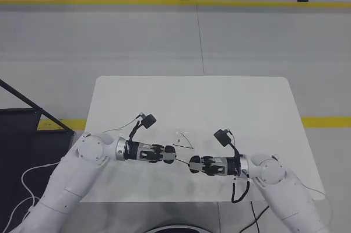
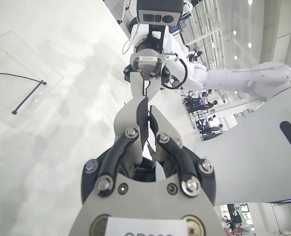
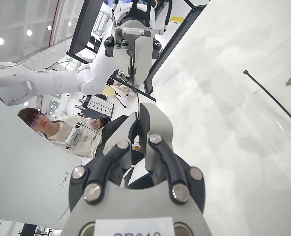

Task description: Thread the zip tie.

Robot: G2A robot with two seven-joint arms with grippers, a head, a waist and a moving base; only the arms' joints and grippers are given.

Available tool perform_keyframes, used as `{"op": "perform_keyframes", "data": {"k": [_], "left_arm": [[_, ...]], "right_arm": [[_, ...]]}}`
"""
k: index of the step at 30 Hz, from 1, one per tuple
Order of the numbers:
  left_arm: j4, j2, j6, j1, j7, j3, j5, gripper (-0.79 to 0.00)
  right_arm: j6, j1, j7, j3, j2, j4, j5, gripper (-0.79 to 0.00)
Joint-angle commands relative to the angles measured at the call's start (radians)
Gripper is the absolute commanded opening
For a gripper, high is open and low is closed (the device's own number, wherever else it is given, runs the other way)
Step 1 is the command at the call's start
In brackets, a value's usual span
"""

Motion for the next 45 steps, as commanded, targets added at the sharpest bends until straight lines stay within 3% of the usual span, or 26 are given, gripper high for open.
{"op": "perform_keyframes", "data": {"k": [1,2,3,4,5,6,13,24,35,39,45], "left_arm": [[0.001,0.001,-0.003,0.000,0.003,0.001,-0.001,-0.785],[0.001,0.001,-0.003,0.000,0.003,0.001,-0.002,-0.785],[0.002,0.002,-0.003,0.000,0.003,0.001,-0.006,-0.686],[0.002,0.002,-0.003,0.000,0.003,0.002,-0.007,-0.517],[0.002,0.002,-0.002,0.000,0.003,0.002,-0.008,-0.222],[0.004,0.003,0.001,0.000,0.003,0.002,-0.013,0.000],[0.023,0.004,0.003,0.010,0.055,-0.022,-0.081,0.000],[0.004,0.001,-0.037,0.065,0.158,-0.029,-0.073,0.000],[0.004,0.001,-0.037,0.065,0.158,-0.029,-0.073,0.000],[-0.020,-0.007,-0.040,0.092,0.285,-0.018,0.000,0.000],[-0.021,-0.031,-0.180,0.131,0.451,0.036,0.038,-0.006]], "right_arm": [[0.002,0.001,-0.001,-0.002,0.001,-0.001,-0.001,-0.785],[0.002,0.000,-0.003,-0.002,0.001,-0.001,0.001,-0.785],[0.002,0.000,-0.004,-0.003,0.001,-0.001,0.001,-0.785],[0.002,0.000,-0.005,-0.004,0.002,-0.001,0.003,-0.785],[0.001,0.000,-0.006,-0.004,0.002,0.000,0.004,-0.785],[0.001,0.001,-0.006,-0.005,0.002,0.000,0.004,-0.785],[-0.011,-0.004,-0.051,0.000,0.003,0.011,0.021,-0.785],[-0.034,-0.072,-0.251,0.030,0.000,-0.031,0.012,-0.785],[-0.034,-0.072,-0.251,0.030,0.000,-0.031,0.012,-0.785],[-0.001,-0.083,-0.305,0.033,-0.002,-0.051,-0.040,-0.785],[0.052,-0.097,-0.383,0.030,-0.007,-0.078,-0.100,-0.785]]}}
